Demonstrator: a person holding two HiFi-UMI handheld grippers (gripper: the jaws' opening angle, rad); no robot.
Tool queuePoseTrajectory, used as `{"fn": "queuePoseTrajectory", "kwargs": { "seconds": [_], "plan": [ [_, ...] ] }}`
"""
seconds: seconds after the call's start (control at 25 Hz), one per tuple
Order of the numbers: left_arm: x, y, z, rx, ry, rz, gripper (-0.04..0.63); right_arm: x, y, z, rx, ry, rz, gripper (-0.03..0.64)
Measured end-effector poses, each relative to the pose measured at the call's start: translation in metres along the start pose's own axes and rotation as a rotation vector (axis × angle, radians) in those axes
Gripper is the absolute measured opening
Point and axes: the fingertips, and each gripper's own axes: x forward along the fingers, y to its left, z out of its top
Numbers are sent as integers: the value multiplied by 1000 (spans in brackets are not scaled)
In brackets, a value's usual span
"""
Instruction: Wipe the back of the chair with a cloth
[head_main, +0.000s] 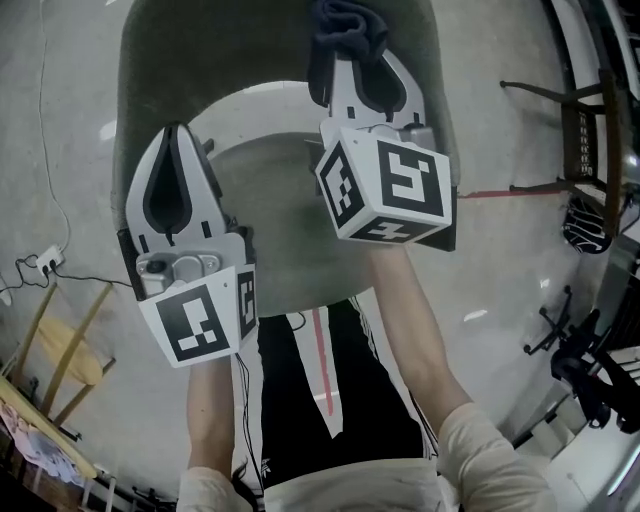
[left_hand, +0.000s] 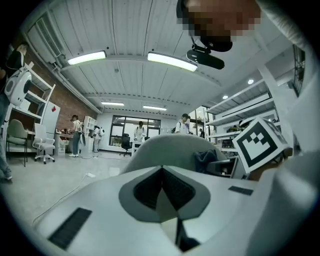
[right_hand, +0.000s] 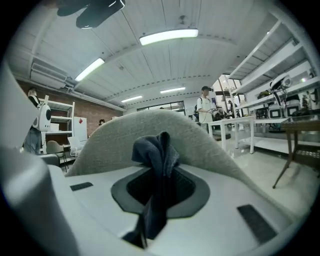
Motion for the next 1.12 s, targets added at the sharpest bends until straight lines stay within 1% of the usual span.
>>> {"fn": "queuePoseTrajectory", "kwargs": {
  "seconds": [0.24, 0.4, 0.52, 0.72, 0.92, 1.04, 1.12],
  "plan": [
    [4, -38, -1, -3, 5, -74, 15, -33, -50, 2, 22, -11, -127, 58],
    [1, -47, -6, -2, 19, -98, 15, -50, -69, -1, 45, -14, -179, 58],
    [-2, -50, -8, -1, 25, -101, 15, -58, -77, -2, 62, -15, -200, 60],
    [-1, -55, -12, -5, 30, -102, 15, -60, -84, -3, 45, -15, -201, 58],
    [-3, -48, -11, 2, 30, -91, 15, -59, -78, -2, 1, -22, -198, 58],
    [-3, -43, -12, 0, 29, -70, 15, -60, -70, -2, -22, -20, -162, 58],
    [-5, -38, -14, -6, 35, -52, 15, -61, -53, -1, -45, -26, -101, 58]
  ]
}}
